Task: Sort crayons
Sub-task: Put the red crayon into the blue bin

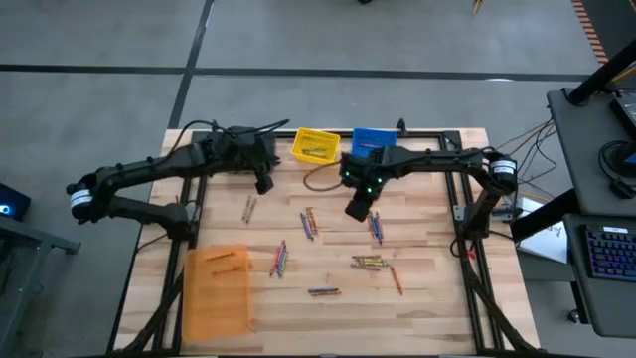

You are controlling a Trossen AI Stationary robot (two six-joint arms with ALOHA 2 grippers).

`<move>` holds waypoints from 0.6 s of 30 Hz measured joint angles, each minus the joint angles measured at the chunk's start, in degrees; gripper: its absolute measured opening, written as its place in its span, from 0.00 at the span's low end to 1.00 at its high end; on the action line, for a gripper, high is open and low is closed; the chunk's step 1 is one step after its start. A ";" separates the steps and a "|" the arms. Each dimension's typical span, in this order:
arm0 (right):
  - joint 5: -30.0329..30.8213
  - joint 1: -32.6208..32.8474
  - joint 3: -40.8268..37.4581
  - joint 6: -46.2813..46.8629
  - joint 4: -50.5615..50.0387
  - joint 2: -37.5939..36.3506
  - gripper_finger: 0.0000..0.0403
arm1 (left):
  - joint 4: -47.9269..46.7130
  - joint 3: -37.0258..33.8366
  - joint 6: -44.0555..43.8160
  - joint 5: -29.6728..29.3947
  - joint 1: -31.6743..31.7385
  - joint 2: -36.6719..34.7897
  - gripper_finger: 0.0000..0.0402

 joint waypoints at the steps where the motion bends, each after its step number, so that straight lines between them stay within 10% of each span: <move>1: 0.02 0.56 -0.93 1.19 -0.42 0.00 0.02 | 0.79 0.00 -0.39 0.37 -0.08 0.55 0.09; 18: 8.08 4.40 -12.17 19.28 -3.81 -0.13 0.02 | 4.72 -1.05 -3.27 3.38 -0.09 2.00 0.09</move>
